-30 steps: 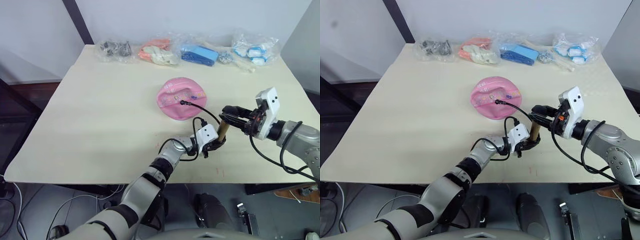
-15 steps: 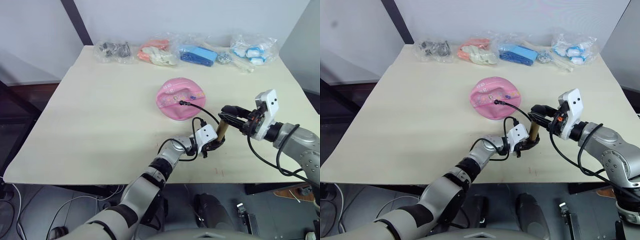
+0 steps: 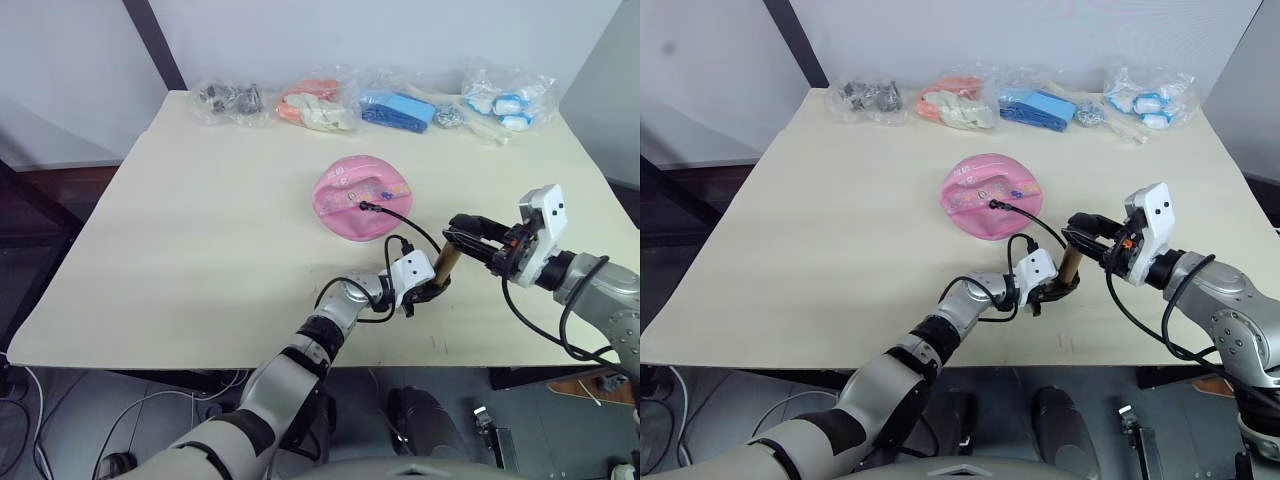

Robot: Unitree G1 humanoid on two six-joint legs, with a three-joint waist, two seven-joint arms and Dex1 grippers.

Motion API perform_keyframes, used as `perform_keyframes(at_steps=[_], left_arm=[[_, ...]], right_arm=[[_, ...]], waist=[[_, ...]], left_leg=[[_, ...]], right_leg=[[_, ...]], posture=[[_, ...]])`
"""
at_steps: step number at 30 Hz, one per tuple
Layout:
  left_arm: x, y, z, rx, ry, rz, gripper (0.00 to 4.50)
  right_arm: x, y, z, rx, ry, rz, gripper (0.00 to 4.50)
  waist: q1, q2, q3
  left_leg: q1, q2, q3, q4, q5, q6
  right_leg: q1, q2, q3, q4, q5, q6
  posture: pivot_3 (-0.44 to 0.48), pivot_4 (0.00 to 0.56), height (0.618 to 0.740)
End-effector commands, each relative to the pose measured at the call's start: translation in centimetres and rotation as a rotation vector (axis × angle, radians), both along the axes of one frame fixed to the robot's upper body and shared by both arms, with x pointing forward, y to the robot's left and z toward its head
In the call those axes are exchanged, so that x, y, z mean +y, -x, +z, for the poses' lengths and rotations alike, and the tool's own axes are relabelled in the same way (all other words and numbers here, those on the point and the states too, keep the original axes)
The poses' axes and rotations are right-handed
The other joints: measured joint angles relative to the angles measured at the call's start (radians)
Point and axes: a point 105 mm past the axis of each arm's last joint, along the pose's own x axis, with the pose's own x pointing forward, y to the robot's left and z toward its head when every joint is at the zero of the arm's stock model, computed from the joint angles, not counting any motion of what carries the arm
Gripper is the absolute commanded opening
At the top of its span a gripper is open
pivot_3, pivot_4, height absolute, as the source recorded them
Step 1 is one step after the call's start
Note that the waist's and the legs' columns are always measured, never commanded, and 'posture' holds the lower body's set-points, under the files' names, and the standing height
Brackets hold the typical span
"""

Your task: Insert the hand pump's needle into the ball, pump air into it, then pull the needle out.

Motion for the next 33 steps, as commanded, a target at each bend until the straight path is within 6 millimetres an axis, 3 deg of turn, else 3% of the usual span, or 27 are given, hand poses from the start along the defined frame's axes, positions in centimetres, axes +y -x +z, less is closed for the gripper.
perform_keyframes(at_steps=[1,5,12,22,29,33], left_arm=[[0.7,0.8,-1.7,0.034,-0.057,-0.029,1.16],[1.0,0.9,-2.1,0.037,-0.076,-0.028,1.16],[1.6,1.0,-2.8,0.038,-0.103,-0.025,1.14],[1.7,1.1,-3.0,0.044,-0.112,-0.027,1.14],[1.8,1.2,-3.3,0.05,-0.115,-0.027,1.14],[1.8,1.4,-3.3,0.051,-0.113,-0.029,1.14]], right_arm=[[-2.7,-1.0,0.8,-0.018,0.071,-0.142,1.81],[-2.6,-0.5,5.6,-0.133,0.07,-0.121,1.81],[-3.6,1.0,10.3,-0.229,0.087,-0.127,1.81],[-4.7,1.9,14.5,-0.282,0.115,-0.173,1.75],[-4.9,2.1,15.7,-0.281,0.117,-0.185,1.74],[-3.9,1.3,11.9,-0.191,0.106,-0.16,1.74]], waist=[[0.0,0.0,0.0],[0.001,0.001,0.0],[0.004,0.001,0.0],[0.001,0.001,0.0],[0.001,0.001,0.0],[0.001,-0.001,-0.001]], left_leg=[[0.0,0.0,0.0,0.0,0.0,0.0],[0.0,0.0,0.0,0.0,0.0,0.0],[-0.002,-0.001,0.0,0.0,0.0,0.0],[-0.001,0.0,0.0,0.0,0.0,0.0],[-0.001,0.0,0.001,0.0,0.0,0.0],[-0.001,0.0,0.0,0.0,0.0,0.0]], right_leg=[[0.0,0.0,0.0,0.0,0.0,0.0],[0.0,0.0,0.0,0.0,0.0,0.0],[-0.001,-0.001,0.0,0.0,0.0,0.0],[-0.001,-0.001,0.0,0.0,0.0,0.0],[-0.001,-0.001,0.0,0.0,0.0,0.0],[0.0,-0.001,0.0,0.0,0.0,0.0]], posture=[[0.0,0.15,0.74],[0.0,0.15,0.74],[0.0,0.15,0.74],[0.0,0.15,0.74],[0.0,0.15,0.74],[0.0,0.15,0.74]])
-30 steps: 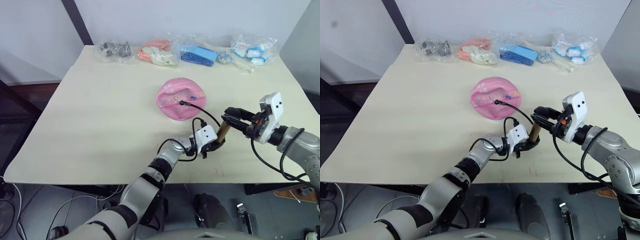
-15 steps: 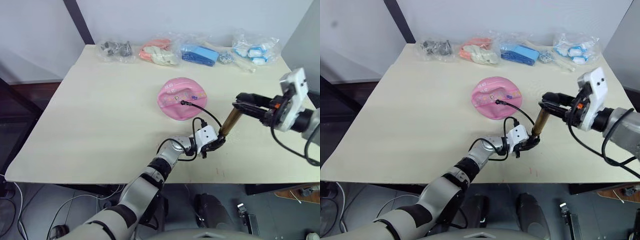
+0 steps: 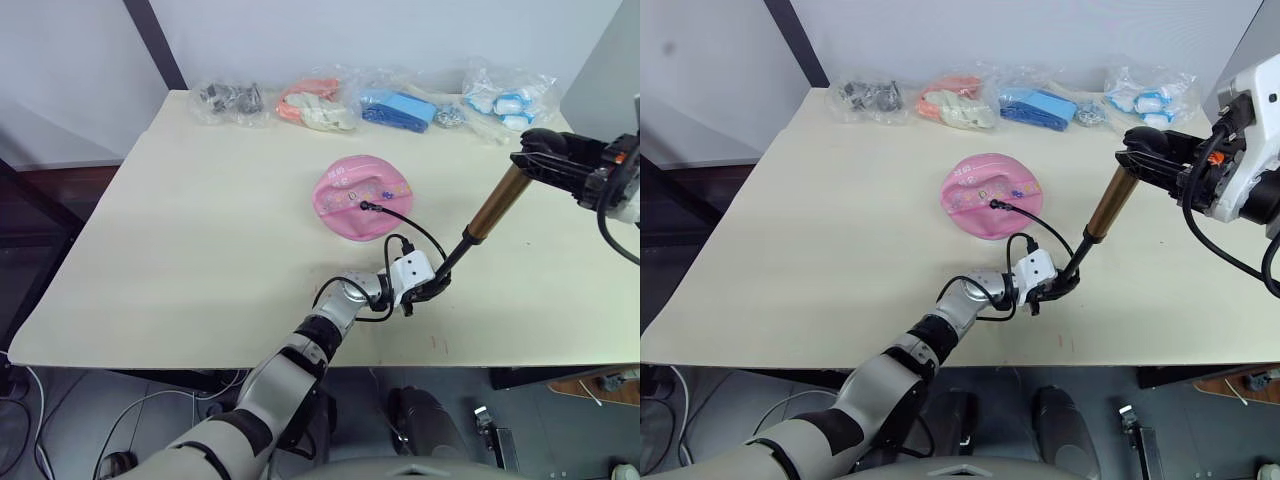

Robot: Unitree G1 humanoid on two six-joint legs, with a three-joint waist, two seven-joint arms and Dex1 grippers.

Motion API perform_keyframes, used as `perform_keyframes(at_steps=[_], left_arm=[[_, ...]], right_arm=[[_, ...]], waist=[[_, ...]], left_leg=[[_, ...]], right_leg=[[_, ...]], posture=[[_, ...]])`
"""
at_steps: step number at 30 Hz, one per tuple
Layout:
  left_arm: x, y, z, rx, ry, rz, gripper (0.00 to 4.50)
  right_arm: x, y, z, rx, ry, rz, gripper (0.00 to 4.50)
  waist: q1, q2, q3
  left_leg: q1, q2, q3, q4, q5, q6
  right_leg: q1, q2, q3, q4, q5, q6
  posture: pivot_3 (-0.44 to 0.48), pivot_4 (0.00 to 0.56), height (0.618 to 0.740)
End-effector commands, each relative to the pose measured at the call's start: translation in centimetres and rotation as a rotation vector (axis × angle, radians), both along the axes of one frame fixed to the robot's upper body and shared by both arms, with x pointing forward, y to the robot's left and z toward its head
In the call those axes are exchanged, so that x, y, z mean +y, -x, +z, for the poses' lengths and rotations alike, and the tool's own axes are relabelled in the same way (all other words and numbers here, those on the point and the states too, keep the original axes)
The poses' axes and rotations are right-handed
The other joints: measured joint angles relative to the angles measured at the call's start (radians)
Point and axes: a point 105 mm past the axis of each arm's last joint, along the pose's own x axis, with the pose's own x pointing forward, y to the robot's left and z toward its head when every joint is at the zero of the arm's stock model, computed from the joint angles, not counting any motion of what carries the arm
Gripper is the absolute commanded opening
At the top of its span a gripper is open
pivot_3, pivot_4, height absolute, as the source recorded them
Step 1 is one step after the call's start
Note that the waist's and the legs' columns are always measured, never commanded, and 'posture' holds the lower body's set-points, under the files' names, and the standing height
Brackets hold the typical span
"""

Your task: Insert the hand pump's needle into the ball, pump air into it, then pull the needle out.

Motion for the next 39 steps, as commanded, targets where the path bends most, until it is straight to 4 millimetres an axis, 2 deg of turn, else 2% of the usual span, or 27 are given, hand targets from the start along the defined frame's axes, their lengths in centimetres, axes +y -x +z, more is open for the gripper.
perform_keyframes(at_steps=[1,7,11,16,19,20,22,27,30,37,39], left_arm=[[1.4,1.2,-3.1,0.077,-0.097,-0.008,1.14],[1.4,1.3,-3.1,0.077,-0.092,-0.011,1.14],[1.4,1.3,-3.1,0.076,-0.089,-0.01,1.14],[1.4,1.3,-3.0,0.077,-0.089,-0.006,1.14],[1.3,1.4,-3.1,0.079,-0.089,-0.008,1.14],[1.3,1.4,-3.1,0.08,-0.089,-0.008,1.14],[1.3,1.4,-3.2,0.082,-0.091,-0.007,1.14],[1.7,1.5,-3.5,0.087,-0.099,0.001,1.14],[1.8,1.5,-3.6,0.089,-0.099,0.003,1.14],[2.1,1.6,-3.8,0.095,-0.093,0.006,1.14],[2.4,1.6,-3.8,0.097,-0.089,0.01,1.14]], right_arm=[[-0.3,-0.5,-1.5,-0.014,-0.012,-0.057,1.74],[1.1,-1.3,-9.4,0.145,-0.014,-0.04,1.71],[1.6,-1.5,-14.5,0.249,0.012,-0.044,1.71],[2.9,-0.9,-19.2,0.35,0.056,-0.012,1.71],[3.2,-0.8,-20.5,0.363,0.084,0.0,1.71],[3.3,-0.9,-20.3,0.353,0.08,0.0,1.71],[3.1,-1.7,-17.8,0.275,0.06,-0.004,1.71],[2.5,-2.5,-7.3,0.021,0.007,0.016,1.71],[2.4,-1.8,-2.6,-0.066,0.009,0.038,1.71],[1.4,0.4,2.5,-0.138,0.043,0.047,1.71],[1.2,0.9,3.3,-0.148,0.049,0.044,1.71]], waist=[[0.0,-0.001,-0.001],[-0.004,-0.006,-0.012],[-0.006,-0.008,-0.018],[-0.006,-0.009,-0.028],[-0.006,-0.009,-0.03],[-0.006,-0.01,-0.031],[-0.006,-0.011,-0.031],[-0.006,-0.005,-0.026],[-0.004,0.003,-0.021],[0.0,0.003,-0.02],[-0.001,0.003,-0.02]], left_leg=[[0.0,0.0,0.0,0.0,0.0,0.0],[0.004,0.001,0.0,0.0,-0.001,0.001],[0.019,0.003,0.001,-0.006,-0.003,0.005],[0.021,0.004,0.001,-0.011,-0.003,0.005],[0.023,0.005,0.001,-0.012,-0.003,0.004],[0.026,0.005,0.002,-0.013,-0.003,0.004],[0.031,0.005,0.002,-0.015,-0.003,0.004],[0.03,0.006,0.002,-0.015,-0.003,0.004],[0.026,0.004,0.002,-0.015,-0.003,0.004],[0.015,0.002,0.0,-0.015,-0.003,0.004],[0.014,0.002,0.001,-0.015,-0.004,0.005]], right_leg=[[0.0,0.0,0.0,0.0,0.0,0.0],[0.003,0.001,0.0,0.0,0.0,0.0],[0.017,0.003,0.0,-0.007,-0.004,0.003],[0.019,0.005,0.0,-0.012,-0.004,0.003],[0.02,0.005,0.001,-0.012,-0.004,0.002],[0.022,0.005,0.001,-0.012,-0.004,0.002],[0.026,0.006,0.001,-0.014,-0.007,-0.002],[0.025,0.006,0.002,-0.014,-0.007,-0.003],[0.021,0.004,0.004,-0.014,-0.005,0.0],[0.014,0.002,-0.001,-0.016,-0.002,-0.003],[0.014,0.001,-0.001,-0.016,-0.002,-0.003]], posture=[[0.0,0.15,0.74],[0.0,0.15,0.74],[0.0,0.15,0.74],[0.0,0.15,0.74],[0.0,0.15,0.74],[0.0,0.15,0.74],[0.0,0.15,0.74],[0.0,0.15,0.74],[0.0,0.15,0.74],[0.0,0.15,0.74],[0.0,0.15,0.74]])
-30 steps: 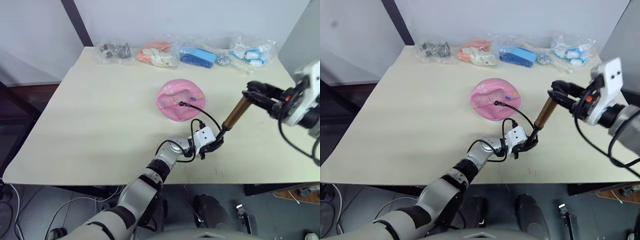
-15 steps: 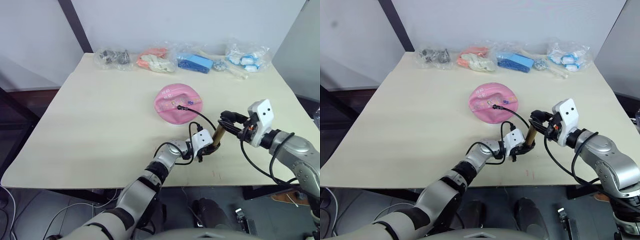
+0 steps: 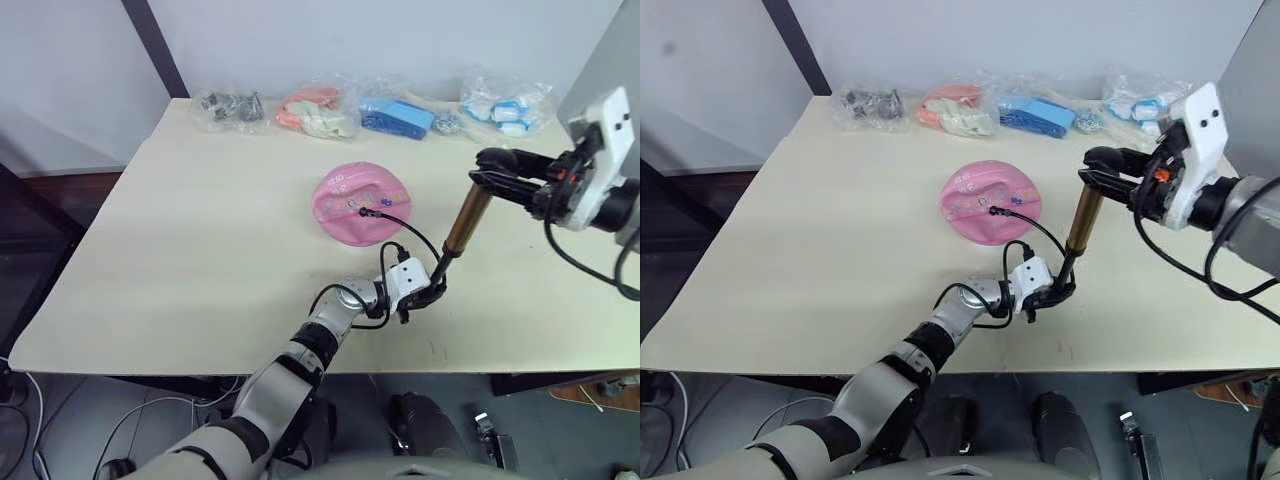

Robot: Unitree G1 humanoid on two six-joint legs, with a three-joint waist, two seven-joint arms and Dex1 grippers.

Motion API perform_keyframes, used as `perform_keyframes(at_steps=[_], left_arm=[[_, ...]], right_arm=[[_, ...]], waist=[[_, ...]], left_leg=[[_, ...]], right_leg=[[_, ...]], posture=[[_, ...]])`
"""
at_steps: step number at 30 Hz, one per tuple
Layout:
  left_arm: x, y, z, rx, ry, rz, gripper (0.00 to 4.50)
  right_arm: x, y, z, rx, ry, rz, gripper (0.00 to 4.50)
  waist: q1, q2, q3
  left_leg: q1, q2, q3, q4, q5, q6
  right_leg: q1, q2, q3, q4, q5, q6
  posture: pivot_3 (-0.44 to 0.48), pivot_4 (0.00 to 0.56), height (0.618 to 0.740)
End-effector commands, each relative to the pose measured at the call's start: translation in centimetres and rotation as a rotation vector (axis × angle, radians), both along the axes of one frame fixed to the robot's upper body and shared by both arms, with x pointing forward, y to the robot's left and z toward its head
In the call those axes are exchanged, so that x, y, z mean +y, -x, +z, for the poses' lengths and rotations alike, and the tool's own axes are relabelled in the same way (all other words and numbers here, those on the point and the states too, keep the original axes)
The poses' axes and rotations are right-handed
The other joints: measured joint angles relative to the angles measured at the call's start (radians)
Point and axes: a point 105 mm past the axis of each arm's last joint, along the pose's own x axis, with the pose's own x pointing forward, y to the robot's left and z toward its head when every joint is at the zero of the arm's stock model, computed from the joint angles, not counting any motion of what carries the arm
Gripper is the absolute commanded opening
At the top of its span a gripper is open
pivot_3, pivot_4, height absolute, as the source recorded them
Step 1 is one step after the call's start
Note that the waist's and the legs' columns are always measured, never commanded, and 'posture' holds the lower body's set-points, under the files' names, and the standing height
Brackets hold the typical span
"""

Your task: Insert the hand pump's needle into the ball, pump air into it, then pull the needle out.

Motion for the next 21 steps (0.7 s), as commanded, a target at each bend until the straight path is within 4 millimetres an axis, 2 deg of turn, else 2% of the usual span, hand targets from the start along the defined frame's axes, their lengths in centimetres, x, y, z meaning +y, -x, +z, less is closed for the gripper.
perform_keyframes(at_steps=[1,3,6,8,11,17,21], left_arm=[[1.9,0.9,-2.8,0.074,-0.087,0.01,1.14],[2.0,0.9,-2.9,0.075,-0.087,0.011,1.14],[2.2,1.0,-3.0,0.077,-0.09,0.01,1.14],[2.2,1.1,-3.0,0.077,-0.091,0.01,1.14],[2.2,1.1,-2.9,0.075,-0.09,0.008,1.14],[2.2,1.3,-2.9,0.077,-0.086,0.004,1.14],[2.3,1.5,-2.9,0.08,-0.087,0.004,1.14]], right_arm=[[-1.1,1.5,4.1,-0.15,-0.006,-0.042,1.71],[-0.7,1.4,3.2,-0.123,-0.014,-0.036,1.71],[0.0,0.6,-0.4,-0.034,-0.01,-0.03,1.71],[0.4,0.3,-1.9,0.001,-0.029,-0.028,1.71],[1.5,0.1,-9.1,0.178,0.009,-0.015,1.71],[2.5,0.1,-15.6,0.313,0.025,-0.003,1.71],[2.4,0.0,-19.7,0.395,0.057,-0.013,1.71]], waist=[[-0.001,0.0,0.0],[-0.001,0.0,0.0],[0.0,-0.001,-0.001],[-0.002,-0.001,-0.001],[-0.003,-0.006,-0.004],[-0.008,-0.011,-0.011],[-0.008,-0.013,-0.014]], left_leg=[[0.0,0.0,0.0,0.0,0.0,0.0],[0.0,0.0,0.0,0.0,0.0,0.0],[0.0,0.0,0.0,0.0,0.0,0.0],[0.001,0.001,0.0,0.0,0.0,0.0],[0.003,0.001,0.0,0.0,0.0,0.0],[0.008,0.004,0.0,0.0,0.0,0.0],[0.019,0.006,0.0,-0.003,0.0,0.0]], right_leg=[[0.0,0.0,0.0,0.0,0.0,0.0],[0.0,0.0,0.0,0.0,0.0,0.0],[0.0,0.0,0.0,0.0,0.0,0.0],[0.001,0.001,0.0,0.0,-0.002,0.003],[0.002,0.001,0.0,0.0,-0.002,0.003],[0.006,0.005,0.0,0.0,-0.003,0.004],[0.013,0.006,-0.001,0.0,-0.007,-0.004]], posture=[[0.0,0.15,0.74],[0.0,0.15,0.74],[0.0,0.15,0.74],[0.0,0.15,0.74],[0.0,0.15,0.74],[0.0,0.15,0.74],[0.0,0.15,0.74]])
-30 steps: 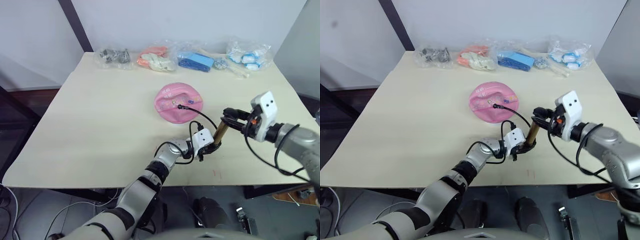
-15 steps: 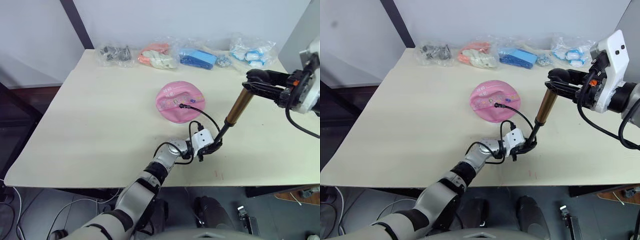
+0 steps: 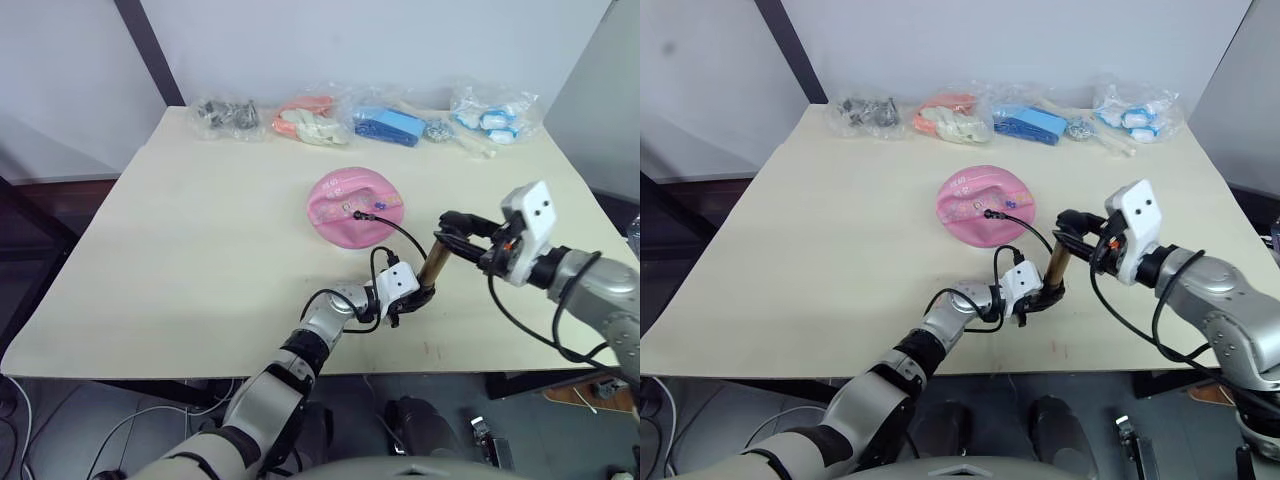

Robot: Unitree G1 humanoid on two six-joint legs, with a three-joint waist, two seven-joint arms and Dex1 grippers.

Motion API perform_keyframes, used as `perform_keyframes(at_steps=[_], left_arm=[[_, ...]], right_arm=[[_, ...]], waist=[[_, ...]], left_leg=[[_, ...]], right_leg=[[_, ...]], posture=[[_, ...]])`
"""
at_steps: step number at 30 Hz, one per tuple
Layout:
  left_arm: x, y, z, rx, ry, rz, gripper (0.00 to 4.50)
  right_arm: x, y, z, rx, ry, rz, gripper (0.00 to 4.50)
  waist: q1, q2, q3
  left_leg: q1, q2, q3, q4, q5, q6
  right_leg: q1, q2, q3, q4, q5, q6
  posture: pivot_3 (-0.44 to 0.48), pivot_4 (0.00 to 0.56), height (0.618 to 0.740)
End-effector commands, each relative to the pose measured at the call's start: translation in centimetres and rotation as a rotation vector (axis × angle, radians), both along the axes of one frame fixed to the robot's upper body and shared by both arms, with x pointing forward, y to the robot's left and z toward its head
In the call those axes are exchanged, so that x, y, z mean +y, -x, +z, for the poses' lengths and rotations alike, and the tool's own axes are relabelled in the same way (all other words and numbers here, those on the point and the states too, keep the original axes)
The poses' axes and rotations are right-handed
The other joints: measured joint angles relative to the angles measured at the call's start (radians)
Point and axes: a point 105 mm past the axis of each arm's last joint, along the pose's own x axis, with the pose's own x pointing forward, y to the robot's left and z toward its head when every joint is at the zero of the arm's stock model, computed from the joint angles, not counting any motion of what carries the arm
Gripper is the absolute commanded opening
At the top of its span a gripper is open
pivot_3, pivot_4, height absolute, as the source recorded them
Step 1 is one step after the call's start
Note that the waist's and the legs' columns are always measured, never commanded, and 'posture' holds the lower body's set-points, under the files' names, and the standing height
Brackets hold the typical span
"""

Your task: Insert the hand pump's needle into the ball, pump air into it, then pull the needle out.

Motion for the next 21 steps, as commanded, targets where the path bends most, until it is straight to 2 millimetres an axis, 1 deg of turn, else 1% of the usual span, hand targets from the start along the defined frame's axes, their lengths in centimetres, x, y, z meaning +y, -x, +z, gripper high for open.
perform_keyframes(at_steps=[1,2,4,5,8,11,13,15,17,18,19,21], left_arm=[[0.6,1.3,-2.0,0.058,-0.064,-0.032,1.14],[0.6,1.3,-2.0,0.058,-0.065,-0.032,1.14],[0.6,1.3,-2.0,0.059,-0.065,-0.034,1.14],[0.6,1.3,-2.0,0.059,-0.065,-0.035,1.14],[0.6,1.4,-2.0,0.065,-0.066,-0.037,1.14],[0.7,1.4,-2.1,0.069,-0.067,-0.039,1.14],[0.7,1.4,-2.1,0.071,-0.067,-0.042,1.14],[0.6,1.5,-2.1,0.072,-0.069,-0.047,1.14],[0.6,1.5,-2.1,0.074,-0.068,-0.05,1.14],[0.7,1.5,-2.1,0.075,-0.068,-0.051,1.14],[0.7,1.5,-2.1,0.075,-0.068,-0.052,1.14],[0.7,1.5,-2.0,0.075,-0.065,-0.055,1.14]], right_arm=[[-0.6,0.7,-8.2,0.267,0.086,-0.024,1.71],[-0.6,0.9,-9.2,0.287,0.099,-0.022,1.71],[-0.4,1.0,-9.6,0.285,0.098,-0.019,1.71],[-0.4,0.6,-8.3,0.245,0.08,-0.022,1.71],[-0.7,-0.3,-2.9,0.095,0.041,-0.02,1.71],[-0.7,-0.3,1.4,-0.002,0.028,0.003,1.71],[-0.8,-0.1,3.6,-0.041,0.022,0.013,1.71],[-1.1,0.4,6.3,-0.093,0.016,0.023,1.71],[-1.6,1.0,8.9,-0.146,0.007,0.03,1.71],[-1.8,1.3,10.1,-0.167,0.002,0.033,1.71],[-2.0,1.7,11.4,-0.194,-0.004,0.035,1.7],[-2.4,2.4,13.6,-0.236,-0.012,0.035,1.71]], waist=[[0.0,-0.001,-0.002],[0.0,-0.001,-0.004],[0.0,-0.004,-0.01],[0.0,-0.005,-0.011],[0.0,-0.003,-0.01],[0.002,0.003,-0.005],[0.005,0.006,-0.002],[0.007,0.012,0.004],[0.007,0.015,0.006],[0.008,0.015,0.006],[0.008,0.015,0.006],[0.008,0.015,0.008]], left_leg=[[0.0,0.001,0.0,0.0,0.0,0.0],[0.0,0.002,-0.001,-0.001,0.0,0.0],[0.001,0.002,0.0,-0.001,0.0,0.0],[0.001,0.003,-0.001,-0.002,0.0,0.0],[0.001,0.004,-0.001,-0.002,0.0,0.0],[0.0,0.004,-0.001,-0.002,0.0,0.0],[-0.003,0.004,-0.001,-0.002,0.0,0.0],[-0.005,0.003,-0.001,-0.002,0.0,0.0],[-0.012,0.002,-0.001,-0.002,0.0,0.0],[-0.014,0.001,-0.001,-0.001,0.0,0.0],[-0.016,0.001,-0.002,-0.001,0.0,0.0],[-0.017,-0.001,-0.002,-0.001,0.0,0.0]], right_leg=[[0.0,0.001,-0.001,0.0,0.0,0.0],[0.0,0.001,-0.001,0.0,-0.001,-0.001],[0.0,0.002,-0.001,0.0,-0.001,-0.002],[0.0,0.003,-0.001,0.0,-0.001,-0.002],[0.0,0.004,-0.002,0.0,-0.001,-0.003],[-0.001,0.004,-0.001,0.0,-0.001,-0.003],[-0.003,0.003,-0.001,0.0,-0.001,-0.003],[-0.004,0.003,-0.001,0.0,-0.001,-0.003],[-0.01,0.003,-0.001,0.0,0.002,0.001],[-0.013,0.003,-0.001,0.0,0.002,0.001],[-0.013,0.002,-0.001,0.0,0.004,-0.002],[-0.013,0.001,-0.002,-0.001,0.004,-0.002]], posture=[[0.0,0.15,0.74],[0.0,0.15,0.74],[0.0,0.15,0.74],[0.0,0.15,0.74],[0.0,0.15,0.74],[0.0,0.15,0.74],[0.0,0.15,0.74],[0.0,0.15,0.74],[0.0,0.15,0.74],[0.0,0.15,0.74],[0.0,0.15,0.74],[0.0,0.15,0.74]])
